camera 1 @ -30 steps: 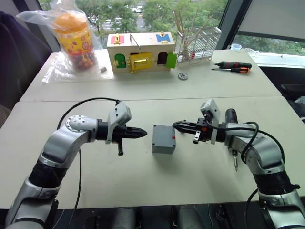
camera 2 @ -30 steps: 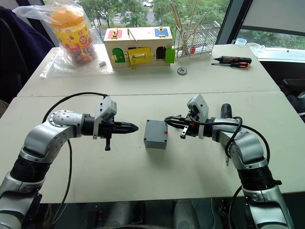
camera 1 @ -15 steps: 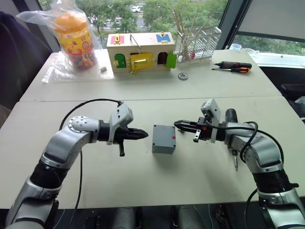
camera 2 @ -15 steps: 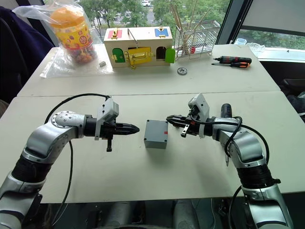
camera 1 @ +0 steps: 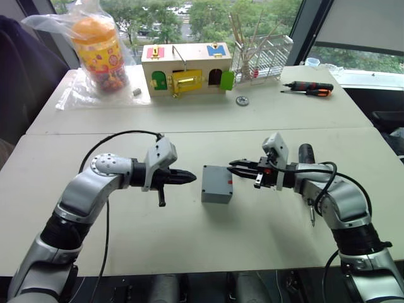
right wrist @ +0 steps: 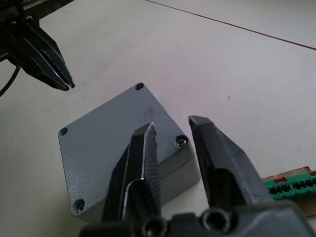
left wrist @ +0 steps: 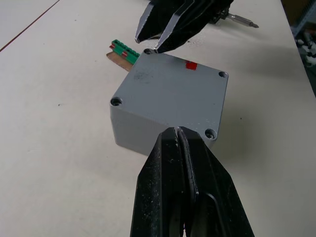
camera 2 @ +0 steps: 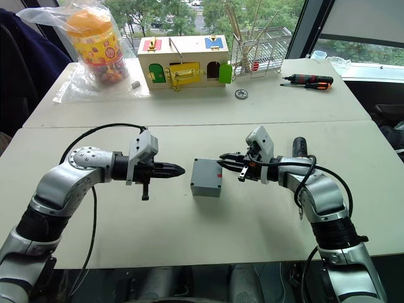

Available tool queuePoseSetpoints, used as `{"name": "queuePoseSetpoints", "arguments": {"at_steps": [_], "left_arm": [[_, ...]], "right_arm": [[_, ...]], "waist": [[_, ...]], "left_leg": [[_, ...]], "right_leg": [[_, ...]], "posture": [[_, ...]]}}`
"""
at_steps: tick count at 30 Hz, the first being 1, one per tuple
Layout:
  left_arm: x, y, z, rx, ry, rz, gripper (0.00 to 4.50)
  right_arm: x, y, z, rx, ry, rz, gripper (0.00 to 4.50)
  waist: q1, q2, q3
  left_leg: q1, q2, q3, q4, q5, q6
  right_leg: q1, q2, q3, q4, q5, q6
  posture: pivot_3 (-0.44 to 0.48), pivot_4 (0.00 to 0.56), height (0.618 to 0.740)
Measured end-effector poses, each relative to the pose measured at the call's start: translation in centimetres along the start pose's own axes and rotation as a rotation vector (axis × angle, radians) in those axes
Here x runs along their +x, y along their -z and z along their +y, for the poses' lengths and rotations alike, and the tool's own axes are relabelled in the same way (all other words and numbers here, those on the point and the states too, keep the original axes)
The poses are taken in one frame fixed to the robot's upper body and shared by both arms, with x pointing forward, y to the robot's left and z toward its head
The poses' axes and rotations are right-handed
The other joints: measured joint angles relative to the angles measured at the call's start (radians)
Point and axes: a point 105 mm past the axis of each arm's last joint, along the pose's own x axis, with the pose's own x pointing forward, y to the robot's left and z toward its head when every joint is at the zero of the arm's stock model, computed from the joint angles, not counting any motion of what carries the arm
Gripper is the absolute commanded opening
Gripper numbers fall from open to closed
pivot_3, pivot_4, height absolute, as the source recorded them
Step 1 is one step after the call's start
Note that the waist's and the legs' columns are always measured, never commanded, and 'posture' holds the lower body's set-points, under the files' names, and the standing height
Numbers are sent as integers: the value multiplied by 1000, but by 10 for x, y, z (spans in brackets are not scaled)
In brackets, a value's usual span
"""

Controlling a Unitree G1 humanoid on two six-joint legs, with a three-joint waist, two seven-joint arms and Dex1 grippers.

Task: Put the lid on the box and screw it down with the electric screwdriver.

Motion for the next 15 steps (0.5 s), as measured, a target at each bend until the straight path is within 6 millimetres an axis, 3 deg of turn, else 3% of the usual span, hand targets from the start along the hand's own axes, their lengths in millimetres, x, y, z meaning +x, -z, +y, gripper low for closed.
{"name": "queuePoseSetpoints", "arguments": {"at_steps": [3, 6, 9, 10, 12, 15], "left_arm": [[0, 0, 0, 0, 0, -1, 0], [1, -1, 0, -2, 3, -8, 0], [4, -3, -1, -4, 12, -23, 0], [4, -6, -2, -2, 20, -33, 0], [7, -13, -3, 15, 43, -53, 0], [11, -26, -5, 75, 74, -80, 0]], "right_arm": [[-3, 1, -2, -1, 11, 14, 3828], [-13, -2, -10, -7, 54, 27, 3828], [-38, -18, -24, 19, 133, 12, 3828], [-48, -28, -31, 17, 174, 9, 3828], [-72, -40, -46, 22, 269, 61, 4440], [-116, -52, -81, 108, 506, 172, 4489]], "waist": [[0, 0, 0], [3, 0, 0], [9, 0, 0], [12, 0, 0], [20, 0, 0], [22, 0, 0]], "left_leg": [[0, 0, 0, 0, 0, 0], [0, 0, 0, 0, 0, 0], [0, 0, 0, 0, 0, 0], [0, 0, 0, 0, 0, 0], [0, 0, 0, 1, 0, 0], [0, 0, 0, 2, 0, 0]], "right_leg": [[0, 0, 0, 0, 0, 0], [0, 0, 0, 0, 0, 0], [0, 0, 0, 0, 0, 0], [0, 0, 0, 0, 0, 0], [0, 0, 0, -1, 0, 0], [0, -1, 0, -1, 0, 0]], "posture": [[0, 150, 711], [0, 150, 711], [0, 150, 711], [0, 150, 711], [0, 150, 711], [0, 150, 711]]}}
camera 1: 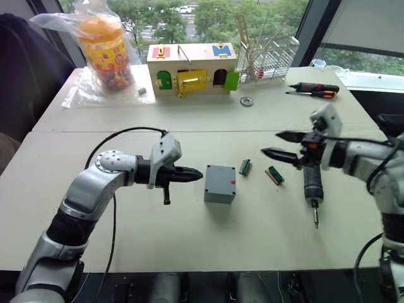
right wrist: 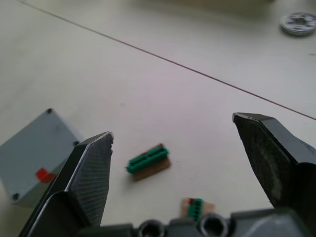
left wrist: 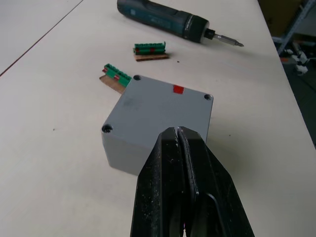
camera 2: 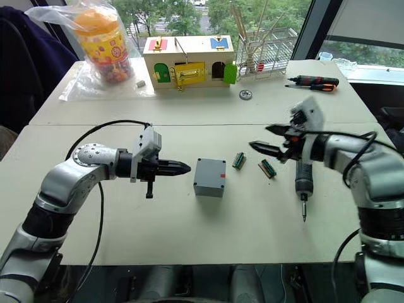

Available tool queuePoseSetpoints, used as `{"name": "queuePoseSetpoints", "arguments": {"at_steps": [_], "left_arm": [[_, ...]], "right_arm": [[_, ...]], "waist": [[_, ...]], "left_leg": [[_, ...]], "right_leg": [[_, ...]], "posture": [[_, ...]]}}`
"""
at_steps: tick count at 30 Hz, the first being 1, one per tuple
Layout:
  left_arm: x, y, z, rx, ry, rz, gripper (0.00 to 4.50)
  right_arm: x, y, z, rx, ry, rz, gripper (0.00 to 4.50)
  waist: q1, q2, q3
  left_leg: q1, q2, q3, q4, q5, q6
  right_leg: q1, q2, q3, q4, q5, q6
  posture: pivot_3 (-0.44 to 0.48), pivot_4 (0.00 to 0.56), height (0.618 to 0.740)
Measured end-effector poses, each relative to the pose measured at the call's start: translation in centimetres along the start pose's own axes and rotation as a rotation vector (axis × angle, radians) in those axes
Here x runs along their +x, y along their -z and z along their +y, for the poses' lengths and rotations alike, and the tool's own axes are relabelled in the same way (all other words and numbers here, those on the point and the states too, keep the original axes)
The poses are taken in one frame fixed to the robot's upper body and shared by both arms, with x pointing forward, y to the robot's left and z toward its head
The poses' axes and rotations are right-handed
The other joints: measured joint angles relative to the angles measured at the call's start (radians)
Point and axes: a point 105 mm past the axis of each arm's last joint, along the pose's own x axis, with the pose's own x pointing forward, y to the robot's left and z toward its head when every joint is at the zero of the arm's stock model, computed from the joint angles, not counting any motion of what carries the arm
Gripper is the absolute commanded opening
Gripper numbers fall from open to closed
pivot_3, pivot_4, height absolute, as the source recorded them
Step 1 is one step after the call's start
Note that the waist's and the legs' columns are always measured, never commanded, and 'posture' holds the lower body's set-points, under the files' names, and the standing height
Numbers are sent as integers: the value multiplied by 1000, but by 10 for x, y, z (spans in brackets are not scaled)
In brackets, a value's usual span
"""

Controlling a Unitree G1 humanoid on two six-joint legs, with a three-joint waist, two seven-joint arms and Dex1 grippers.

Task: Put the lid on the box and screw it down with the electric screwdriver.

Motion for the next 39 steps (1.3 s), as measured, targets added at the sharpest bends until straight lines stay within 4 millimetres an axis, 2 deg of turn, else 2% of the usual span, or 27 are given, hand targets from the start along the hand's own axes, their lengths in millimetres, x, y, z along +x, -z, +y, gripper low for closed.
{"name": "queuePoseSetpoints", "arguments": {"at_steps": [2, 3, 7, 9, 13, 16, 20, 25, 28, 31, 36, 39], "left_arm": [[9, -10, -3, 41, 30, -26, 0], [13, -13, -6, 57, 50, -39, 0], [25, -22, -17, 114, 99, -61, 0], [29, -23, -22, 135, 114, -64, 0], [33, -18, -27, 154, 122, -53, 0], [35, -6, -30, 134, 117, -26, 0], [36, -1, -31, 125, 107, -16, 0], [37, 1, -28, 128, 71, -10, 0], [38, 5, -26, 135, 45, 1, 0], [39, 11, -27, 120, 34, 7, 0], [40, 11, -26, 116, 18, 2, 0], [40, 11, -26, 116, 17, 2, 0]], "right_arm": [[-14, 9, -23, 90, 111, 101, 4489], [-21, 22, -28, 151, 137, 195, 4489], [-38, 65, -32, 295, 173, 475, 4489], [-42, 78, -28, 388, 158, 555, 4489], [-38, 74, -17, 450, 92, 583, 4489], [-34, 81, -12, 482, 60, 624, 4489], [-21, 87, -9, 536, 33, 645, 4489], [-11, 106, -6, 536, 48, 746, 4489], [-8, 107, -9, 488, 64, 764, 4489], [-7, 109, -8, 453, 58, 785, 3780], [-8, 114, -13, 388, 60, 811, 1800], [-9, 115, -14, 379, 54, 813, 1725]], "waist": [[0, 0, 0], [-1, 0, 0], [-6, 0, 0], [-10, 1, 0], [-10, 1, 0], [-3, 1, 0], [-3, 1, 0], [-2, 1, 0], [-3, 1, 0], [-3, -1, -1], [-4, -2, -1], [-3, -2, -1]], "left_leg": [[0, 0, 0, -1, 0, 0], [0, 0, 0, -2, 0, 0], [0, 0, 1, -2, 0, 0], [0, 0, 2, -1, 0, 0], [0, 1, 1, -2, 0, 0], [0, 0, 1, -2, 0, 0], [-1, -1, 1, 0, 0, 0], [-1, -1, 1, -1, 0, 0], [0, -1, 1, 0, 0, 0], [0, -1, 0, 0, 0, 0], [0, 0, 0, 0, 0, 0], [0, 0, 0, 0, 0, 0]], "right_leg": [[0, 0, 0, 0, 0, 0], [0, 0, 0, 0, 0, 0], [-2, 0, 1, 0, 0, 0], [-2, 0, 1, 0, 0, 0], [-2, 0, 2, -1, 0, 0], [-2, -1, 1, -1, 0, 0], [-1, -2, 1, 0, 0, 0], [-2, -2, 0, 0, 0, 0], [-1, -2, 0, 0, 0, 0], [0, -2, 0, 0, 0, 0], [0, -1, 0, 0, 0, 0], [0, -1, 0, 0, 0, 0]], "posture": [[0, 150, 711], [0, 150, 711], [0, 150, 711], [0, 150, 711], [0, 150, 711], [0, 150, 711], [0, 150, 711], [0, 150, 711], [0, 150, 711], [0, 150, 711], [0, 150, 711], [0, 150, 711]]}}
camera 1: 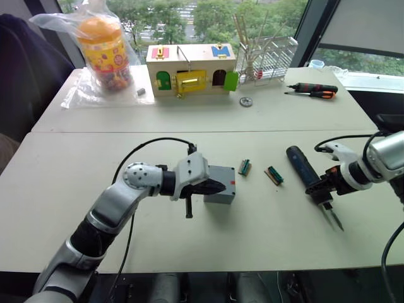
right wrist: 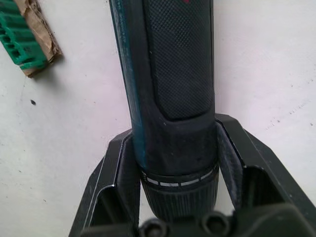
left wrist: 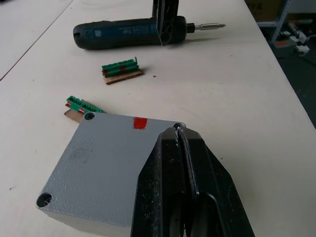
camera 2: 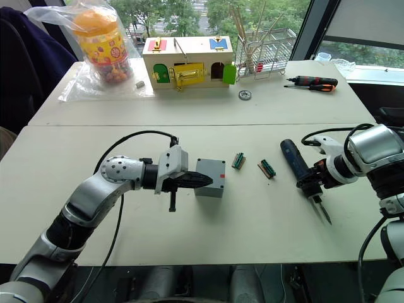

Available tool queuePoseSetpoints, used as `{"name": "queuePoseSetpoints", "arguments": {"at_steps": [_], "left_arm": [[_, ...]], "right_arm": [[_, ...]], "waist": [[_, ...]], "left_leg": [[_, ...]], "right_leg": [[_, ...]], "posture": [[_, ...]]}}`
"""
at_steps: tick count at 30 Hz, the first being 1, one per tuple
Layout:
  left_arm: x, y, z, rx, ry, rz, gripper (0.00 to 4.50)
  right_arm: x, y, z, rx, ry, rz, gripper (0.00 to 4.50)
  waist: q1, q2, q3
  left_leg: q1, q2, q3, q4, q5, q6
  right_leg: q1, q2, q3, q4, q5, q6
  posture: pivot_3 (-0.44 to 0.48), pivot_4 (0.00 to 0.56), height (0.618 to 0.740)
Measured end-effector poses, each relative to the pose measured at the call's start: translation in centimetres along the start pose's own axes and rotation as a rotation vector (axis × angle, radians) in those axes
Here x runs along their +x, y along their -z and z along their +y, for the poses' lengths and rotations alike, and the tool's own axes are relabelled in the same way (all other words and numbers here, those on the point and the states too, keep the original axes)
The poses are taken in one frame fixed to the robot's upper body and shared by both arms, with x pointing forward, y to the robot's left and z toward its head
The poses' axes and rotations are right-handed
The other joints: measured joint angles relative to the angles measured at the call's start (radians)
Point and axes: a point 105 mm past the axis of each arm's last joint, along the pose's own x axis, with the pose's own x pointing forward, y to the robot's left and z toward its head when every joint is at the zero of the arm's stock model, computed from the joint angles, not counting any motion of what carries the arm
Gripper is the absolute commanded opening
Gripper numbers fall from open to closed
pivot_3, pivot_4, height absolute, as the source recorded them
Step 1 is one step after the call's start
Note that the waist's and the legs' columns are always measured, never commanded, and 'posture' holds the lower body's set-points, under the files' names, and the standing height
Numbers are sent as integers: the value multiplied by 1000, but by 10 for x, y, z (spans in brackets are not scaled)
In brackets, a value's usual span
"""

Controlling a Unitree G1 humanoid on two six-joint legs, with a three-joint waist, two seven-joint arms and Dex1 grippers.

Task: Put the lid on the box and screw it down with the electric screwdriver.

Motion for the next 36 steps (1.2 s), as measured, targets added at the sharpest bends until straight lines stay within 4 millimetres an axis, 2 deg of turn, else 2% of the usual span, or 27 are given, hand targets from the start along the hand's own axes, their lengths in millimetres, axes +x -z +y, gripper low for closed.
{"name": "queuePoseSetpoints", "arguments": {"at_steps": [6, 9, 12, 15, 17, 19, 23, 25, 27, 31, 33, 36], "left_arm": [[-1, 7, 5, -20, -8, 6, 0], [-6, 11, 11, -48, -18, 8, 0], [-14, 8, 21, -80, -31, -28, 0], [-25, 3, 32, -92, -53, -50, 0], [-31, 3, 37, -103, -58, -50, 0], [-32, 3, 39, -112, -47, -49, 0], [-34, 1, 41, -111, -30, -35, 0], [-33, 1, 43, -122, -33, -32, 0], [-32, -1, 44, -122, -28, -25, 0], [-19, 2, 44, -98, 2, 27, 0], [-12, 9, 40, -89, 21, 63, 0], [-8, 17, 37, -71, 30, 97, 0]], "right_arm": [[-2, -1, -7, 70, -21, -32, 1725], [-11, -17, -12, 170, -39, -126, 1725], [-51, -55, -13, 237, -86, -368, 1725], [-95, -92, -10, 229, -111, -702, 1725], [-109, -111, 1, 222, -179, -936, 1725], [-117, -122, 20, 218, -285, -1183, 1725], [-127, -118, 58, 183, -401, -1434, 1725], [-125, -113, 75, 133, -417, -1470, 1725], [-114, -105, 98, 51, -436, -1481, 1725], [-61, -81, 160, -96, -606, -1362, 1725], [-50, -76, 175, -134, -643, -1330, 1725], [-52, -74, 182, -183, -645, -1355, 1725]], "waist": [[1, 0, 0], [-1, 4, 2], [-1, 11, 7], [-1, 11, 6], [0, 11, 6], [0, 11, 6], [2, 12, 7], [1, 12, 7], [-1, 12, 6], [-9, 12, 7], [-7, 12, 7], [-3, 12, 6]], "left_leg": [[0, 0, 0, 0, 0, 0], [-1, -1, 2, 0, 0, 0], [-3, 0, 3, -2, 0, 0], [-5, 0, 4, -4, 1, -2], [-6, 0, 4, -4, 1, -3], [-6, 0, 4, -3, 2, -3], [-6, 0, 3, -3, 2, -4], [-6, -1, 3, -2, 2, -4], [-5, -1, 2, -2, 2, -4], [-5, -1, 3, -3, 3, -4], [-5, -1, 3, -2, 3, -4], [-5, -1, 2, -3, 3, -4]], "right_leg": [[0, 0, 0, 0, 0, 0], [-2, -1, 1, 1, 0, 0], [-6, -1, 1, 1, 0, 0], [-6, 4, -1, 1, 0, 0], [-6, 4, -1, 1, 0, 0], [-6, 4, -1, 2, 0, 0], [-6, 4, -1, 3, 0, 0], [-6, 4, -1, 3, 0, 0], [-5, 5, -1, 3, 0, 0], [-5, 7, 0, 3, 0, 0], [-5, 6, 0, 3, 0, 0], [-5, 6, 0, 3, 0, 0]], "posture": [[0, 150, 711], [0, 150, 711], [0, 150, 711], [0, 150, 711], [0, 150, 711], [0, 150, 711], [0, 150, 711], [0, 150, 711], [0, 150, 711], [0, 150, 711], [0, 150, 711], [0, 150, 711]]}}
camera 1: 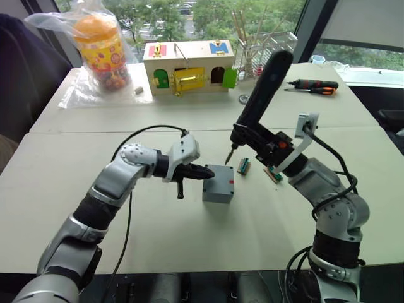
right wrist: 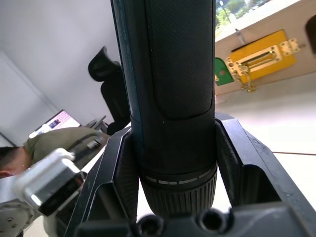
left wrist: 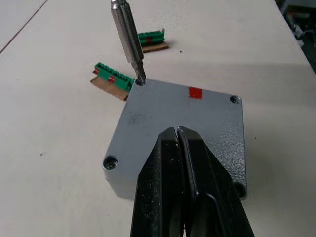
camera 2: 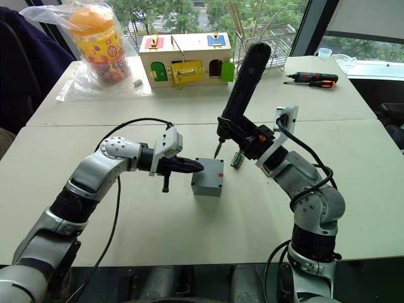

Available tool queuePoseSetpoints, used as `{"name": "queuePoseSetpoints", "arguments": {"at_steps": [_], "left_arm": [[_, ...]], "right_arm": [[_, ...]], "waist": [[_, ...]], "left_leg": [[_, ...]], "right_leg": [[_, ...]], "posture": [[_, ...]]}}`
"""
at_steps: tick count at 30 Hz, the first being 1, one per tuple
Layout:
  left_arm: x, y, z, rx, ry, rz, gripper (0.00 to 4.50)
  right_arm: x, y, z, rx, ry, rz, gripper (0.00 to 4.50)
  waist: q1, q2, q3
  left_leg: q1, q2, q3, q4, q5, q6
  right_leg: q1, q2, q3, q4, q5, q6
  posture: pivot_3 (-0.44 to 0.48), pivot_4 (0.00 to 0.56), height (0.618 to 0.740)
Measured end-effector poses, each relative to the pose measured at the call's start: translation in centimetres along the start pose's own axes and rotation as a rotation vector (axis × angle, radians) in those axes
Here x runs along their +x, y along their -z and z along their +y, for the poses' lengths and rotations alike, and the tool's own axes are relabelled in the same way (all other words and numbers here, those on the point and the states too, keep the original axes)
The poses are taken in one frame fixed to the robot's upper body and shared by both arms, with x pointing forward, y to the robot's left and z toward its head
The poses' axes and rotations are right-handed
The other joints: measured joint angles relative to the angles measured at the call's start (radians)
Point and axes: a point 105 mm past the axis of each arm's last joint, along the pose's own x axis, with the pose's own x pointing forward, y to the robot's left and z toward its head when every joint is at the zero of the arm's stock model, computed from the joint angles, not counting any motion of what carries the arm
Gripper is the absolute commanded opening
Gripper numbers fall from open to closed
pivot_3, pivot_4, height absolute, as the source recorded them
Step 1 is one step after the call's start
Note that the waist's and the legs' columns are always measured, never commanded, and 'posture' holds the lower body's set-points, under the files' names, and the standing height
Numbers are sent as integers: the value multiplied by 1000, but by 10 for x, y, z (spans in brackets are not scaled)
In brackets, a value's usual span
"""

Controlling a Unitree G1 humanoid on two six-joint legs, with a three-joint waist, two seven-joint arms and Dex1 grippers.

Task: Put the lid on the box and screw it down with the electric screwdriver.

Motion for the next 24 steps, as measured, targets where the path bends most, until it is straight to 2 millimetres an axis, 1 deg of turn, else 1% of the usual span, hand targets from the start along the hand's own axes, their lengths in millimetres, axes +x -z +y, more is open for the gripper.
{"name": "queuePoseSetpoints", "arguments": {"at_steps": [6, 10, 15, 21, 24], "left_arm": [[2, 0, 1, 49, -15, 13, 0], [4, 0, -1, 45, -11, 6, 0], [5, 1, -2, 35, -9, 4, 0], [5, 0, -2, 33, -8, 3, 0], [5, 0, -2, 33, -8, 1, 0]], "right_arm": [[-2, 7, 1, -38, -1, 14, 1725], [-4, 9, -1, -44, 11, 30, 1725], [-9, 12, -9, -52, 46, 47, 1725], [-12, 9, -14, -52, 74, 28, 1725], [-14, 12, -19, -54, 88, 39, 1725]], "waist": [[3, 0, 0], [3, 0, 0], [3, 0, 0], [4, 0, 0], [4, 0, 0]], "left_leg": [[1, 0, 0, 1, 0, 0], [2, 0, -1, 0, 0, 0], [2, 0, -2, 0, 0, 0], [2, 0, -2, 0, 0, 0], [2, 0, -2, 0, 0, 1]], "right_leg": [[1, 0, 0, 0, 0, 0], [2, 0, 0, 0, 0, 0], [2, 0, 0, 0, 0, 0], [2, 0, 0, 0, 0, 0], [2, 0, 0, 0, 0, 0]], "posture": [[0, 150, 711], [0, 150, 711], [0, 150, 711], [0, 150, 711], [0, 150, 711]]}}
